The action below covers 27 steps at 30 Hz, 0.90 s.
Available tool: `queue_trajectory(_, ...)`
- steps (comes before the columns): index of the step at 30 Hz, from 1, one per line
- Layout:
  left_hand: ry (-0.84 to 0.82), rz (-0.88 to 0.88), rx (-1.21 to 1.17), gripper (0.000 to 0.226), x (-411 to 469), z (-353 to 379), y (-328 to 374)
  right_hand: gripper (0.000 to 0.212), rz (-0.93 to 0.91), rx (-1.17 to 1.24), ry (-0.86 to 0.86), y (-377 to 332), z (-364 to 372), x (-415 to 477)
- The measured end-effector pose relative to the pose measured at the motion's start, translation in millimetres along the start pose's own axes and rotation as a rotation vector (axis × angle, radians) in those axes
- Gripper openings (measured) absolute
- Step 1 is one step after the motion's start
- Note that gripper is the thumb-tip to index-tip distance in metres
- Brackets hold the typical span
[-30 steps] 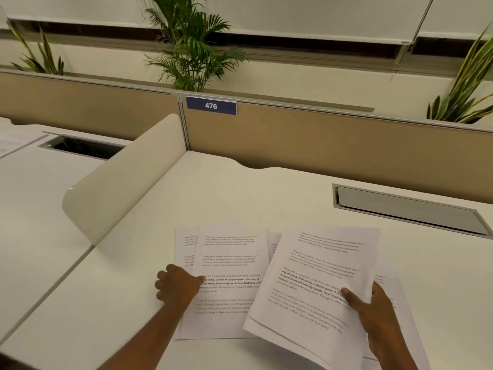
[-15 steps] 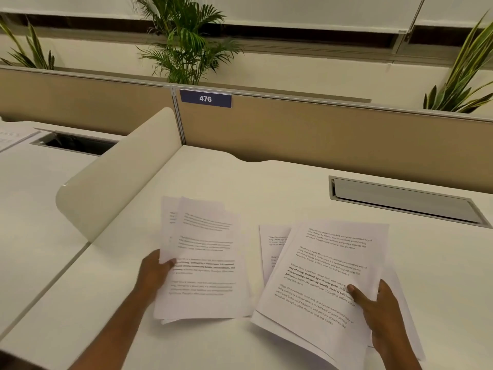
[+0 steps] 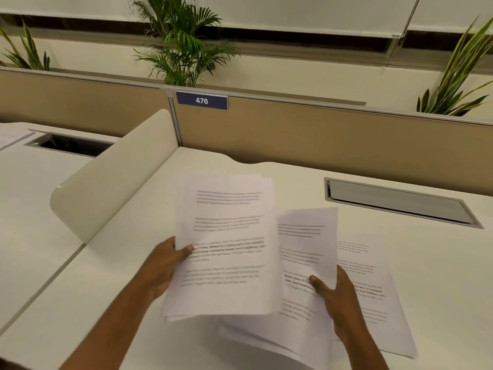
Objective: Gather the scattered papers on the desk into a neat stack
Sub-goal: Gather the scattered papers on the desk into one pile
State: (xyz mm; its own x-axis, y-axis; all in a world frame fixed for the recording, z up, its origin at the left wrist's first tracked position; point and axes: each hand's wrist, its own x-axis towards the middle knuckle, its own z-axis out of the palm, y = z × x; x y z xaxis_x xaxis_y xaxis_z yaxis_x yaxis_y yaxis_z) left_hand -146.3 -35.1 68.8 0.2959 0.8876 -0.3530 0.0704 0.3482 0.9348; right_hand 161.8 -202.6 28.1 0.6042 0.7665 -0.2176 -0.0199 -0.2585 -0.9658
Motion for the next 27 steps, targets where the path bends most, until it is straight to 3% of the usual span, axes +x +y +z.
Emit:
queue_trajectory(4,-0.047,-0.055,0.064,0.027,-5.1,36.1,-0.1,0.045,-0.011,0.056,-0.103,-9.2,18.4,-5.6)
queue_trajectory(7,0.061,-0.014,0.215,0.024,-5.5,50.7,-5.4,0.025,-0.016,0.117,-0.180,-18.5,26.0,-12.4)
queue_trajectory(10,0.120,0.015,0.291,0.042,-4.0,52.3,-14.9,0.020,0.007,0.183,-0.199,-18.8,30.0,-15.9)
queue_trajectory(15,-0.103,-0.104,0.045,0.081,-0.2,32.5,-31.8,0.018,0.014,0.228,-0.259,-17.2,36.9,-21.7)
queue_trajectory(19,-0.388,-0.159,-0.133,0.075,2.1,19.7,-39.7,0.024,-0.007,0.164,-0.355,-15.6,41.6,-21.6)
queue_trajectory(21,-0.406,-0.176,-0.141,0.076,2.9,16.1,-43.4,0.028,0.012,0.086,-0.369,-13.8,43.2,-20.6)
queue_trajectory(24,-0.287,-0.147,-0.081,0.069,4.8,13.0,-46.7,0.029,0.119,-0.026,-0.277,-9.2,34.1,-11.2)
queue_trajectory(27,-0.199,-0.121,-0.056,0.062,6.1,8.4,-44.9,0.043,0.106,-0.349,0.084,2.6,1.5,6.5)
